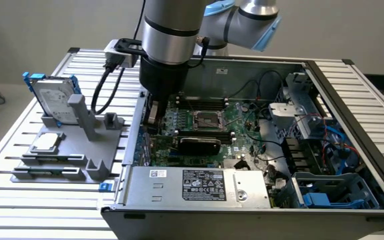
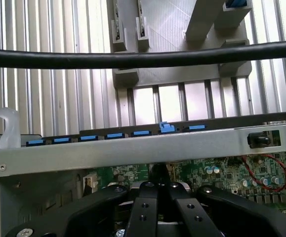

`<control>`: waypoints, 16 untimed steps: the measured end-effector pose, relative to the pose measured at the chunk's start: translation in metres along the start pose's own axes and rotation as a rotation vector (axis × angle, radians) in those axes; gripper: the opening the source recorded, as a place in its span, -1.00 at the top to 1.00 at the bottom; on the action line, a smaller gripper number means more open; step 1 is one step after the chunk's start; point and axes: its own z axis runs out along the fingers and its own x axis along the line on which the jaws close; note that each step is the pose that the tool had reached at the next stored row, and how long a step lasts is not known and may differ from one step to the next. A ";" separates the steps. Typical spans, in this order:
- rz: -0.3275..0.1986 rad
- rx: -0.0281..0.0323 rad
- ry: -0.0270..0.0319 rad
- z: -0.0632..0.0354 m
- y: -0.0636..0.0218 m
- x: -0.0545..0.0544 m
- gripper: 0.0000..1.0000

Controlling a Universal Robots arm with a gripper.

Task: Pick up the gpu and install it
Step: 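Press down on the gpu until it lock into place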

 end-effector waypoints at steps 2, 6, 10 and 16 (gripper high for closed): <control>0.000 0.0000 -0.0001 -0.0001 -0.0001 -0.001 0.79; 0.000 0.0000 0.0003 -0.0002 -0.0004 -0.002 0.79; 0.000 0.0000 0.0004 -0.0003 -0.0004 -0.003 0.79; 0.000 0.0004 0.0027 -0.0002 -0.0002 -0.005 0.79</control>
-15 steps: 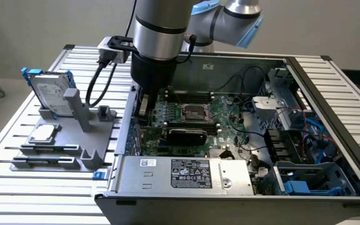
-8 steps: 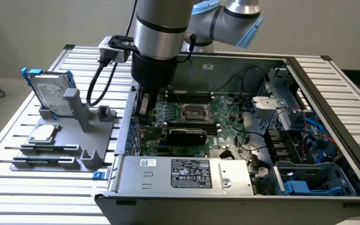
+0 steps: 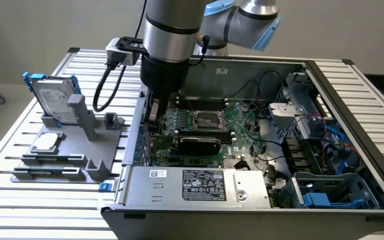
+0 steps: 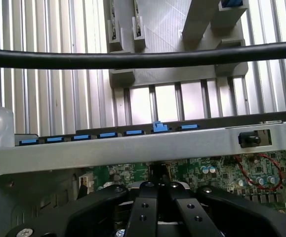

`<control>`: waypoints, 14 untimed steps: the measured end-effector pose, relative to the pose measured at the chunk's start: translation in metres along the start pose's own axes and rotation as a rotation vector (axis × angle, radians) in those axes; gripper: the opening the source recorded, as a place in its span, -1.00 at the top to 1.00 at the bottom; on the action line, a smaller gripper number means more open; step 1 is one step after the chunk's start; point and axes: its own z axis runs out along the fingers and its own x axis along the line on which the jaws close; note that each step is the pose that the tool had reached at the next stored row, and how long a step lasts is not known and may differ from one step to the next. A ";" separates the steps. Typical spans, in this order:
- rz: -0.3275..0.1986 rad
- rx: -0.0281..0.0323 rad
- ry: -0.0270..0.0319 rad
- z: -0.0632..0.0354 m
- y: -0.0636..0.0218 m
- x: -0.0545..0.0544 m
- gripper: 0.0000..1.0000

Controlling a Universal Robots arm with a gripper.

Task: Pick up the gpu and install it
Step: 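Press down on the gpu until it lock into place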

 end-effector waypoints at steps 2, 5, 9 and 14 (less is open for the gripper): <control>0.000 0.0001 0.0019 -0.0001 0.0001 0.000 0.79; 0.001 0.0003 0.0048 -0.0002 0.0002 -0.001 0.79; 0.002 0.0007 0.0087 -0.0002 0.0000 -0.002 0.79; 0.002 0.0012 0.0122 -0.0004 -0.0007 -0.004 0.79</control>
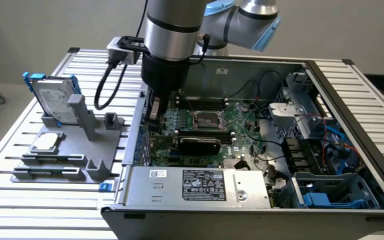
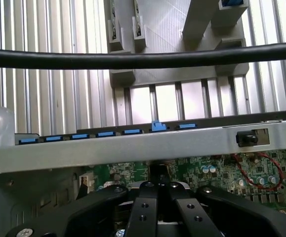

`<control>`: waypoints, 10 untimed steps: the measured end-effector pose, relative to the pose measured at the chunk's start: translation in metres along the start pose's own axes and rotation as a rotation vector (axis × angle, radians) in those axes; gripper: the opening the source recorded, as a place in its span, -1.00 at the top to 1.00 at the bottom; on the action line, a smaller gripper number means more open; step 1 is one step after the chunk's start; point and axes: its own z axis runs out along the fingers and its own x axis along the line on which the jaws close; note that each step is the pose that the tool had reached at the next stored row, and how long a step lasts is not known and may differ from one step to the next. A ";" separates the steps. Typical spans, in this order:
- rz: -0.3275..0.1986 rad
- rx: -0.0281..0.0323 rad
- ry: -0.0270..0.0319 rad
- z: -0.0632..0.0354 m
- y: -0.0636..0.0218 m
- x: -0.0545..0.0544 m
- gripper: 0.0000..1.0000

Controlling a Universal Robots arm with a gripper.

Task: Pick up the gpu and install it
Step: 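Press down on the gpu until it lock into place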

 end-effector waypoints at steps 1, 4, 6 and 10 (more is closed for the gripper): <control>0.000 0.0001 0.0007 -0.0001 -0.0002 0.000 0.79; 0.000 0.0002 0.0018 -0.0002 -0.0004 -0.001 0.79; 0.000 0.0002 0.0020 -0.0003 -0.0003 -0.002 0.79; 0.000 0.0003 0.0018 0.0001 -0.0002 -0.003 0.79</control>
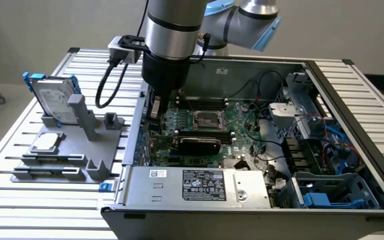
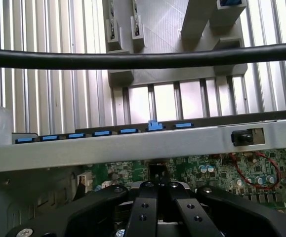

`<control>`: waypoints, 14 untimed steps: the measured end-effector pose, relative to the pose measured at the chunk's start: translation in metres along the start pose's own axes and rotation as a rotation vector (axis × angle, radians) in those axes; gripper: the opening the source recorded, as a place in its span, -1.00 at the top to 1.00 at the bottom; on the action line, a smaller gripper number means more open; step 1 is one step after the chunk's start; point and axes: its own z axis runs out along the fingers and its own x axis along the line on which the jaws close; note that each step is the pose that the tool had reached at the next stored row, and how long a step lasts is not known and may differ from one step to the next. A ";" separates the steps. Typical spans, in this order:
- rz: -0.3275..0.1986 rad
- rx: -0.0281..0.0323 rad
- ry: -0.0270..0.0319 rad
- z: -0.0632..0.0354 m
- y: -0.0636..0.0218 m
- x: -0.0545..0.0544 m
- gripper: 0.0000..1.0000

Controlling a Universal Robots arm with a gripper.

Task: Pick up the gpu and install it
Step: 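Press down on the gpu until it lock into place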

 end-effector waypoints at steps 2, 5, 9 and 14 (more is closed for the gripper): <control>0.000 -0.0001 0.0001 0.0003 0.0000 -0.001 0.79; 0.000 -0.0002 0.0001 0.0008 0.0000 -0.001 0.79; 0.001 -0.0006 0.0006 0.0012 0.0006 -0.002 0.79; 0.001 -0.0027 0.0037 0.0015 0.0012 -0.003 0.79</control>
